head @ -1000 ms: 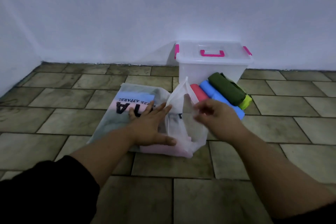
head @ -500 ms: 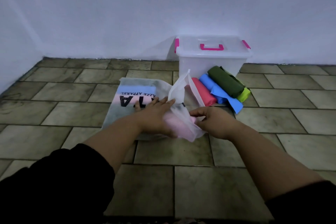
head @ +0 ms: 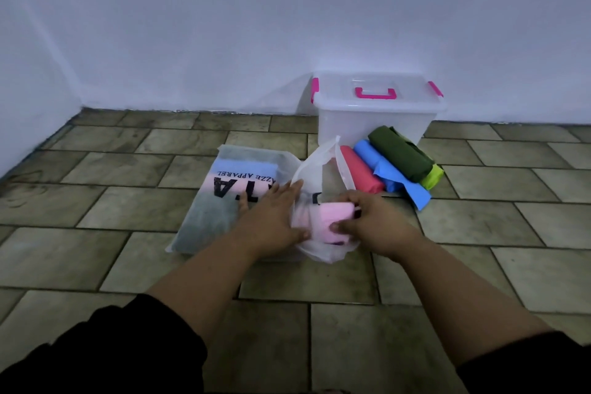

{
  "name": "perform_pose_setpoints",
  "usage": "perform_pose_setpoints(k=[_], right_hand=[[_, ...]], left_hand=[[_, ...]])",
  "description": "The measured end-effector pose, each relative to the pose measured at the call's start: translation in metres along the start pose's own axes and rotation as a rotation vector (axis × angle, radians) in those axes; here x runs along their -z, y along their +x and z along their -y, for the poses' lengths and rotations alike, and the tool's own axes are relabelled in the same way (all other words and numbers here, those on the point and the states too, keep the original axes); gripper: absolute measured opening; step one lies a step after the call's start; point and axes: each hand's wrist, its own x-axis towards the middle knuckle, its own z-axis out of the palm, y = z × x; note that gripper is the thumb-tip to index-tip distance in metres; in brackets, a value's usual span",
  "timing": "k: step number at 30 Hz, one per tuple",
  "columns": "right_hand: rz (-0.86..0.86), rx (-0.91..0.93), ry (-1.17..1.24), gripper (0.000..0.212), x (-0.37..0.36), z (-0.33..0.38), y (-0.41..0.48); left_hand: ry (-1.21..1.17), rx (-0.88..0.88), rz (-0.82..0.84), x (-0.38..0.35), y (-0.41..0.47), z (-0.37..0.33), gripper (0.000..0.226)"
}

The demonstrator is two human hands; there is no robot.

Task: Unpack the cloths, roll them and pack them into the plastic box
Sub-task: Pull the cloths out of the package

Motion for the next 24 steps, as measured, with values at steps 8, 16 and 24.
perform_pose_setpoints(k=[8, 16, 24], right_hand=[[-0.727, -0.095, 0.255, 0.03, 0.056, -0.058, -0.035], [-0.688, -0.105, -0.322, 0.038, 0.011, -0.083, -0.046], [-0.637, 0.132, -0.31, 0.065, -0.002, -0.025, -0.035]], left_hand=[[0.142, -0.041, -0.063, -0.014, -0.002, 0.001, 0.092], [0.285, -0.045, -0.038, -0.021, 0.001, -0.006, 0.082], [0.275, -0.048, -0.021, -0.017, -0.017, 0.002, 0.085]])
